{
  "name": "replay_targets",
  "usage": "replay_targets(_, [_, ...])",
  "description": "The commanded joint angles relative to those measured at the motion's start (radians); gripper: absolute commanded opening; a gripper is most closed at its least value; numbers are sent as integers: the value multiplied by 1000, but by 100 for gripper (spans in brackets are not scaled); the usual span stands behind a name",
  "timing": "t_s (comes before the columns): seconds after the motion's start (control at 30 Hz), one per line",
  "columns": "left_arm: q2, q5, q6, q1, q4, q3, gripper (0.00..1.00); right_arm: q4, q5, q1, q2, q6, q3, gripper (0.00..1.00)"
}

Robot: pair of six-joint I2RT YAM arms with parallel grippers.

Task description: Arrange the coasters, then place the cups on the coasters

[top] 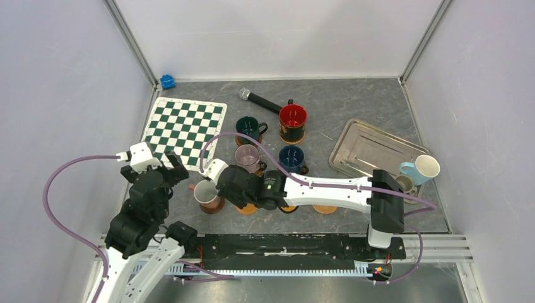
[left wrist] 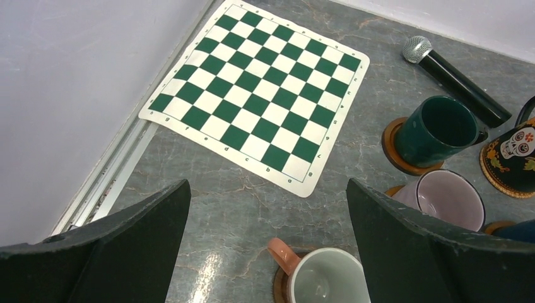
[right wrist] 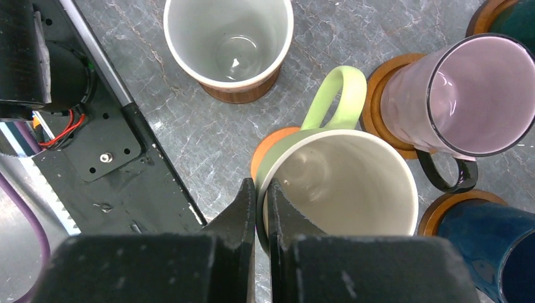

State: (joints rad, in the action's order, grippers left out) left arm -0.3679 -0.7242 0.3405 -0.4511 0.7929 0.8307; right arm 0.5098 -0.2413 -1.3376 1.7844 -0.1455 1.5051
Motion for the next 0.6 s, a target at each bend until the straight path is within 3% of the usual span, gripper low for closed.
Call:
replay_targets(0.0, [10, -42, 34, -1, -4, 4, 100, -89, -70, -5, -17, 32, -19, 0])
replay_targets(0.57, [20, -49, 41, 0, -6, 4, 100, -182, -81, -24, -13, 45, -103, 0])
